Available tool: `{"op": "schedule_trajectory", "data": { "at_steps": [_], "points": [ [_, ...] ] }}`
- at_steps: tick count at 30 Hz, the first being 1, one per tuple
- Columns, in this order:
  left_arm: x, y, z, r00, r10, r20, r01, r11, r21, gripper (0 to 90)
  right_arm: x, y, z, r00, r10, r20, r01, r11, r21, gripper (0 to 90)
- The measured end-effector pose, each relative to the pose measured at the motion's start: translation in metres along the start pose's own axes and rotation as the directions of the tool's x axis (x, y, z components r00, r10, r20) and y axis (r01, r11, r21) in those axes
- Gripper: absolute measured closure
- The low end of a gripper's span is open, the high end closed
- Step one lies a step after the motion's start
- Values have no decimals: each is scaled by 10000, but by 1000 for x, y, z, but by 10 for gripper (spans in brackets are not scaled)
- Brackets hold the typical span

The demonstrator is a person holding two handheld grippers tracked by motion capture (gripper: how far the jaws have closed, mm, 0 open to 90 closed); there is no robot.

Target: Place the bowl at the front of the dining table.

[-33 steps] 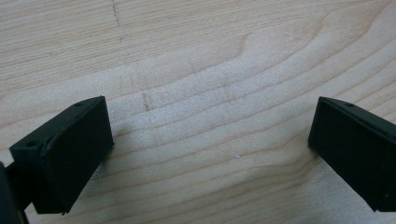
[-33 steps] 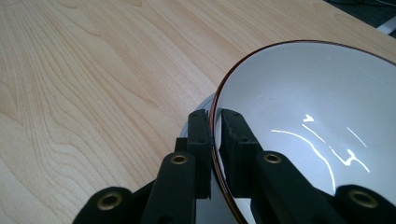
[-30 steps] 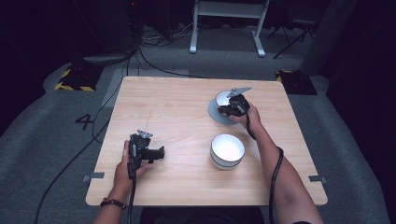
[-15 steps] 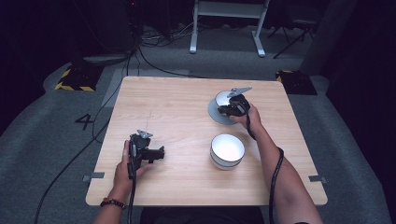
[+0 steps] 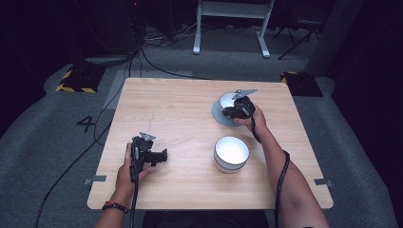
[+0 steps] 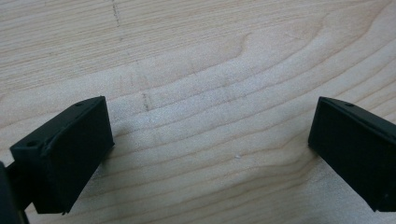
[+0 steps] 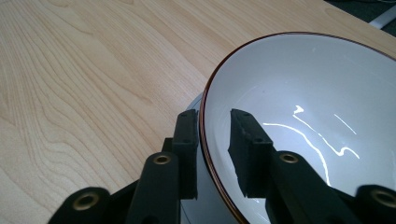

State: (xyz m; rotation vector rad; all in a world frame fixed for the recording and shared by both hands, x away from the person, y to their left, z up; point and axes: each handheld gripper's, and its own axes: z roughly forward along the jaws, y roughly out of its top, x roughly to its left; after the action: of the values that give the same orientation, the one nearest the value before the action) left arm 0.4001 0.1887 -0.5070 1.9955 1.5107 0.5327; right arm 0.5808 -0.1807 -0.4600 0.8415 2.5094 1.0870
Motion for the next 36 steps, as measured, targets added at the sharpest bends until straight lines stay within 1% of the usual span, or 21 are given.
{"op": "schedule_trajectory", "data": {
  "at_steps": [1, 3, 6, 11, 12, 13, 15, 16, 18, 20, 21, 25, 28, 30, 31, 33, 35, 36],
  "points": [
    [0, 0, 0, 10000, 0, -4, 0, 10000, 2, 0, 0, 0, -1, 10000, -3, 74, 3, 10000, 8, 720],
    [0, 0, 0, 10000, -10, 11, 10, 10000, 1, 0, 1, 0, -1, 10000, 66, 21, -66, 10000, -12, 703],
    [0, 0, 0, 10000, -6, 9, 6, 10000, 1, 0, 2, 1, -3, 10000, -38, 92, 38, 10000, 19, 674],
    [0, 0, 0, 10000, -2, 1, 2, 10000, 1, 0, 3, 0, -5, 9999, -33, 164, 33, 10000, 18, 601],
    [0, 0, 0, 10000, -2, -1, 2, 10000, 0, 0, 4, 0, -4, 9997, -108, 211, 107, 9999, 67, 574],
    [0, 0, 0, 10000, -5, 9, 5, 10000, 3, 0, 4, 0, -4, 9997, -67, 246, 65, 9999, 115, 562],
    [0, 0, 0, 10000, -10, 10, 10, 10000, 1, 0, 5, 0, -5, 9998, -96, 202, 93, 9998, 147, 544],
    [0, 0, 0, 10000, -9, 6, 9, 10000, 0, 0, 5, 0, -5, 9995, -213, 245, 209, 9996, 185, 530],
    [0, 0, 0, 10000, -10, 11, 10, 10000, 1, 0, 6, 1, -5, 9994, -209, 275, 202, 9994, 274, 500],
    [0, 0, 0, 10000, -1, -7, 1, 10000, 1, 0, 7, 1, -5, 9995, -206, 237, 201, 9996, 222, 467],
    [0, 0, 0, 10000, -7, 6, 7, 10000, 1, 0, 7, 1, -5, 9990, -310, 310, 302, 9992, 265, 450],
    [0, 0, 0, 10000, -1, -2, 1, 10000, 1, 0, 7, 2, -6, 9987, -312, 411, 295, 9987, 407, 399],
    [0, 0, 0, 10000, -1, 0, 1, 10000, 1, 0, 8, 2, -7, 9985, -325, 439, 308, 9988, 379, 347],
    [0, 0, 0, 10000, -6, 8, 6, 10000, 1, 0, 8, 2, -7, 9978, -379, 549, 353, 9982, 475, 327],
    [0, 0, 0, 10000, -1, -5, 1, 10000, 0, 0, 8, 2, -7, 9976, -400, 563, 376, 9983, 439, 311],
    [0, 0, 0, 10000, 0, -5, 0, 10000, 1, 0, 9, 2, -6, 9978, -323, 577, 294, 9983, 511, 301],
    [0, 0, 0, 10000, -2, -5, 2, 10000, 0, 0, 9, 2, -6, 9959, -459, 780, 418, 9977, 540, 291],
    [0, 0, 0, 10000, -4, 1, 4, 10000, -1, 0, 8, 2, -6, 9955, -508, 803, 467, 9976, 514, 289]
  ]
}}
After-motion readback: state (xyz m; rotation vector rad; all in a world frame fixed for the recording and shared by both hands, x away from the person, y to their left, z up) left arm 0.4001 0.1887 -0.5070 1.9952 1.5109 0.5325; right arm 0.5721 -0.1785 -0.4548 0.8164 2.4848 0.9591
